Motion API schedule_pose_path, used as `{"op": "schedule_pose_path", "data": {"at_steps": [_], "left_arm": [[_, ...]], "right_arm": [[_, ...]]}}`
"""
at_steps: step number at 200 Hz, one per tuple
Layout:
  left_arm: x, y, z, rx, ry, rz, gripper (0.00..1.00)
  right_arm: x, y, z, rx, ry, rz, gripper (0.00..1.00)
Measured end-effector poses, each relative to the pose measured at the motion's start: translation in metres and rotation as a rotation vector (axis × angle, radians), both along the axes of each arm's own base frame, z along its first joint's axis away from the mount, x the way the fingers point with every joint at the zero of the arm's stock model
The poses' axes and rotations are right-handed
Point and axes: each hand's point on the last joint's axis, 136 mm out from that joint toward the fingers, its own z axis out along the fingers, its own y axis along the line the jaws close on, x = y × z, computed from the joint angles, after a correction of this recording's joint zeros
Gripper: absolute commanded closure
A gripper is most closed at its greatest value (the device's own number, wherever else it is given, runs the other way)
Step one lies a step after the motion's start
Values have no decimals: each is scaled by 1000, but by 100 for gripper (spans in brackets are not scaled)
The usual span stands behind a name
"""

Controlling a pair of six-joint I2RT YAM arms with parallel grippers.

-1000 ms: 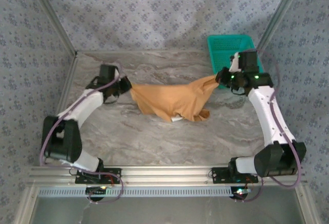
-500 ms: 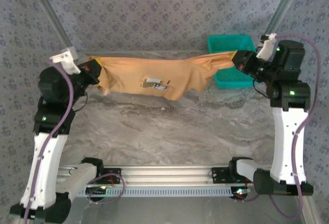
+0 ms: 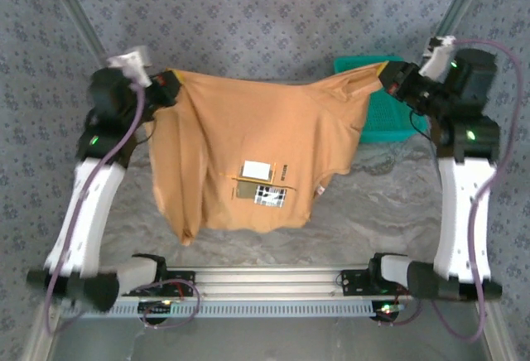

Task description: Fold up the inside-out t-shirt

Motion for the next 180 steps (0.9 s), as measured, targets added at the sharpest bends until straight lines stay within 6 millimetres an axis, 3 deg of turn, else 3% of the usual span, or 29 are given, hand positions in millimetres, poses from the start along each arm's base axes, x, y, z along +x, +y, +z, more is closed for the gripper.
{"op": "schedule_pose_path", "data": {"at_steps": [13, 19, 34, 44, 60, 80, 100, 125, 151, 180], "left_arm": [[53, -4, -61, 47, 142, 6, 100], [72, -4, -90, 70, 208, 11, 91], [109, 1, -155, 129, 358, 29, 54], [126, 7, -189, 174, 439, 43, 43], [143, 14, -214, 223, 512, 59, 39], [143, 19, -214, 274, 528, 77, 40], [115, 4, -204, 306, 508, 58, 44], [32, -45, -210, 300, 513, -56, 45], [-59, -98, -247, 249, 548, -216, 45], [-126, -111, -307, 215, 660, -270, 41]], "right_arm": [[44, -4, -47, -2, 115, -17, 100], [64, -5, -72, -4, 175, -23, 100], [108, -6, -139, -12, 331, -36, 65], [132, -5, -181, -25, 427, -46, 51], [159, -2, -228, -60, 530, -52, 42], [167, 11, -255, -117, 588, -31, 38], [149, 36, -254, -168, 595, 13, 39], [94, 75, -255, -229, 594, 105, 45], [22, 115, -281, -309, 630, 230, 50], [-60, 145, -343, -425, 752, 375, 48]]}}
